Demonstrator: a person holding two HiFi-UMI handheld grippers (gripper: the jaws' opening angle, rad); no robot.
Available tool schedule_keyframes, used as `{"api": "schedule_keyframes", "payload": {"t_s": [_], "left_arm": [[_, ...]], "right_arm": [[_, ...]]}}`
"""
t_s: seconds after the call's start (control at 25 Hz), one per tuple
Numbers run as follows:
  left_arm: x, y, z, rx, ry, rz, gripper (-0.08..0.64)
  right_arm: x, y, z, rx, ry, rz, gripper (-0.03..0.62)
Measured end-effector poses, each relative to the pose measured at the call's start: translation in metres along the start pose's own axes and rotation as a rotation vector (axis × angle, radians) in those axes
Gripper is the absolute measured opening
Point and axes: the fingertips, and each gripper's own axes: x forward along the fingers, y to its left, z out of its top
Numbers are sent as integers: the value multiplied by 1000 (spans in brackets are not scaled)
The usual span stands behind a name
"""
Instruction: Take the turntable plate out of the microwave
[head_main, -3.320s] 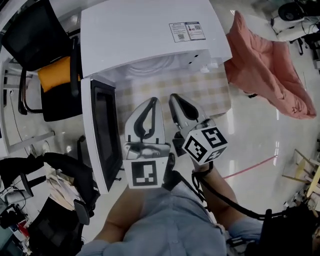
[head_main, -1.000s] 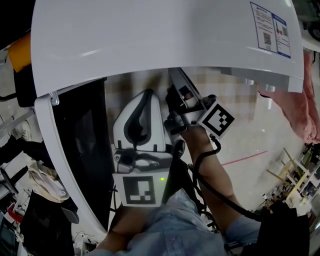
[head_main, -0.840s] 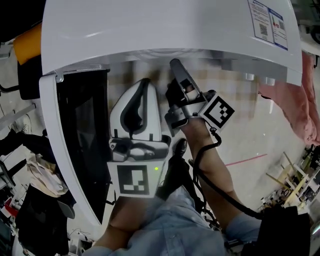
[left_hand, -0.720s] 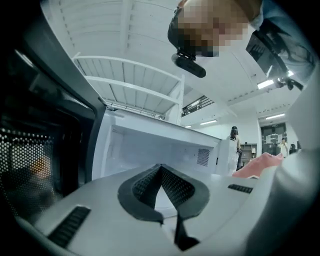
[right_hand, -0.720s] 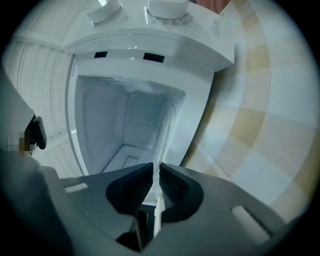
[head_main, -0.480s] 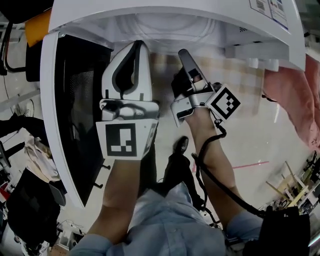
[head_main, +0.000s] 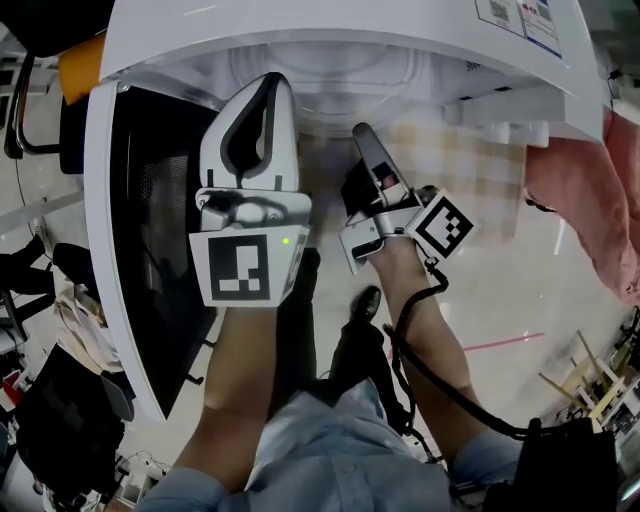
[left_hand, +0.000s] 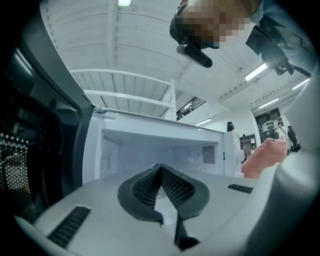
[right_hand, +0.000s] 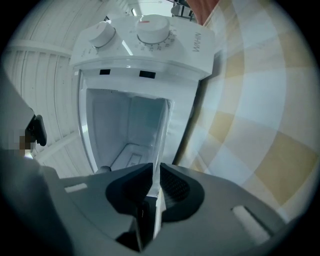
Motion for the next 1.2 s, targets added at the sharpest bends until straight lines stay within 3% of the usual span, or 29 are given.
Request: {"api": "schedule_keyframes", "payload": {"t_s": [0.2, 0.56, 0.8, 1.2], "left_arm": [[8, 5, 5, 17, -26, 5, 6], [18, 9, -2, -9, -14, 12, 6], [19, 6, -8, -4, 17, -12, 6], [7, 4, -5, -18, 3, 12, 6]], "right_arm": [[9, -8, 6, 14, -6, -6, 94], [38, -10, 15, 55, -2, 13, 95], [39, -5, 14, 55, -2, 46, 41], [8, -6, -5, 96, 5, 47, 37]]}}
